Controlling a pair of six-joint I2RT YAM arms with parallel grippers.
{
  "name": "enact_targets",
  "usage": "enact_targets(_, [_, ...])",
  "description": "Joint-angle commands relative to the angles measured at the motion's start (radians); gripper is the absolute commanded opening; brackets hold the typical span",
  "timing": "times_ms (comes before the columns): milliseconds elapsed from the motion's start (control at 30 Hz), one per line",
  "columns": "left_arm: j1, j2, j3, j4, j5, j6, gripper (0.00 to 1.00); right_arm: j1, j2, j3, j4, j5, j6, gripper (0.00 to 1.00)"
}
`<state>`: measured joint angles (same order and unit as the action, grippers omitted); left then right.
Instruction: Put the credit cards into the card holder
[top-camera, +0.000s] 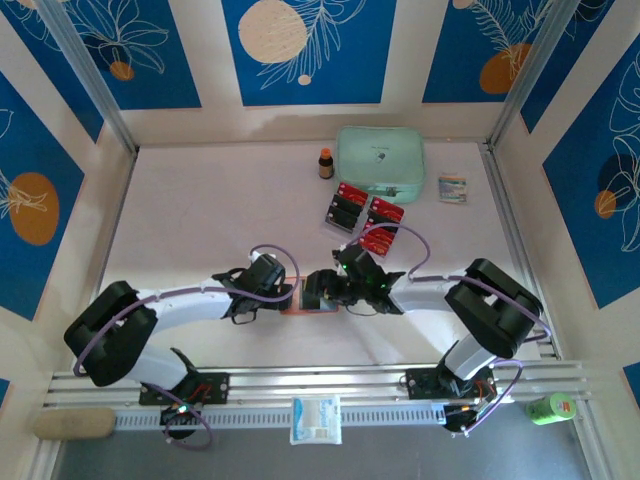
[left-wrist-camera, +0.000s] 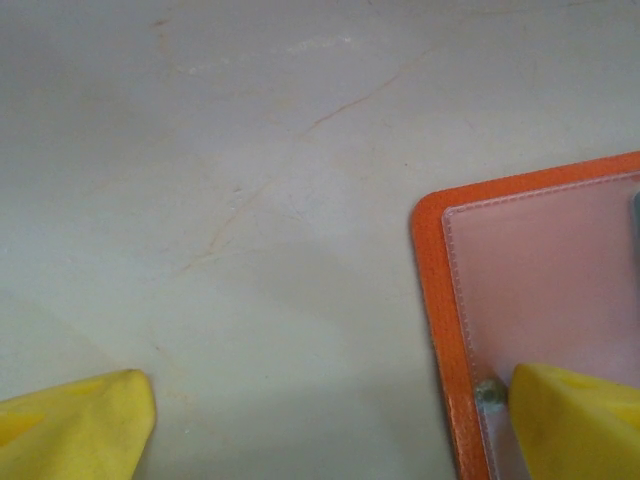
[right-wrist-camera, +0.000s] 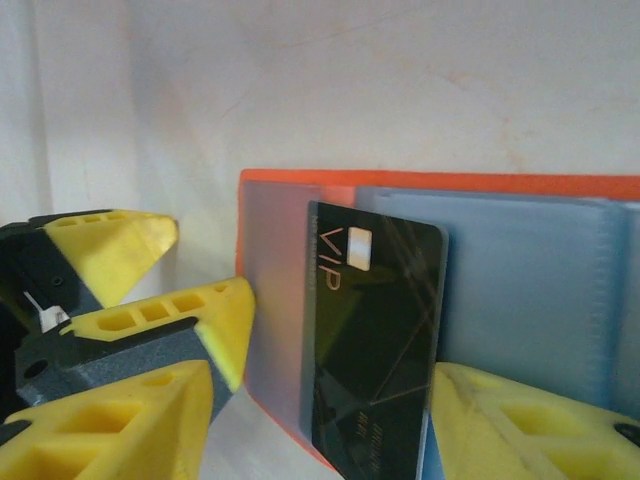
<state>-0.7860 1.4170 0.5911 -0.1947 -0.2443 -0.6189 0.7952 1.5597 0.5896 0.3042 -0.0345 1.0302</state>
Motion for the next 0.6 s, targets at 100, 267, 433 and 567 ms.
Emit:
enact_targets(100, [-0.008, 0.048, -0.012, 0.013, 0.045, 0.002, 0.92, -0.039, -0.069, 0.062, -0.217, -0.015, -0.108, 0.55])
enact_targets(267, [-0.008, 0.052, -0.008, 0.014, 0.045, 0.006, 0.92, -0.044, -0.044, 0.114, -0.276, -0.027, -0.148, 0.31])
enact_targets(433, [-0.009, 0.052, -0.005, 0.015, 0.043, 0.008, 0.92, -0.039, 0.014, 0.147, -0.291, -0.052, -0.161, 0.18])
enact_targets(567, [-0.009, 0.056, 0.000, 0.014, 0.045, 0.011, 0.92, -0.027, 0.064, 0.165, -0.291, -0.061, -0.165, 0.17])
